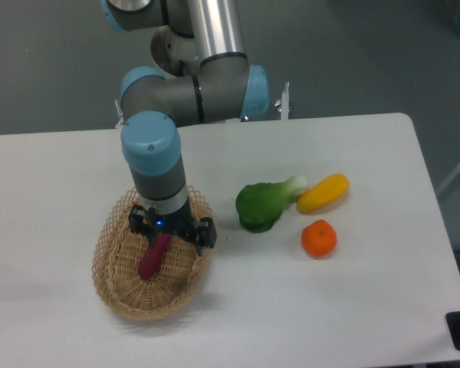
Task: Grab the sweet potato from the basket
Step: 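Lower the gripper into the basket around the sweet potato, then close the gripper on the purple sweet potato, then lift the sweet potato out of the basket and carry it beside the squash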
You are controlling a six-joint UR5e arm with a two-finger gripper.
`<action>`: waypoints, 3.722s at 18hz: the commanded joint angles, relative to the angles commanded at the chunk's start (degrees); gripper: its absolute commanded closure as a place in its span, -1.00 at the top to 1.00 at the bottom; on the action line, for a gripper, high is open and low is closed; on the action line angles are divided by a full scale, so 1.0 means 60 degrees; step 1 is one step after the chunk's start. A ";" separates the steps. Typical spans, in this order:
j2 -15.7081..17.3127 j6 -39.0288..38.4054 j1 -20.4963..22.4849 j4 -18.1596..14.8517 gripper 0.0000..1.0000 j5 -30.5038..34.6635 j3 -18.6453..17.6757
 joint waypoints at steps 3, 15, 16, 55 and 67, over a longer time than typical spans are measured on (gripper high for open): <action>-0.0030 0.0000 -0.0058 0.0628 1.00 -0.0014 -0.0497; -0.0601 0.0073 -0.0718 0.1290 1.00 0.0059 -0.1172; -0.0645 0.0073 -0.0718 0.1290 1.00 0.0059 -0.1158; 0.0043 0.3247 0.1828 0.1568 -0.36 0.0367 0.0805; 0.0570 0.6913 0.5038 0.0251 -0.36 -0.0497 0.0951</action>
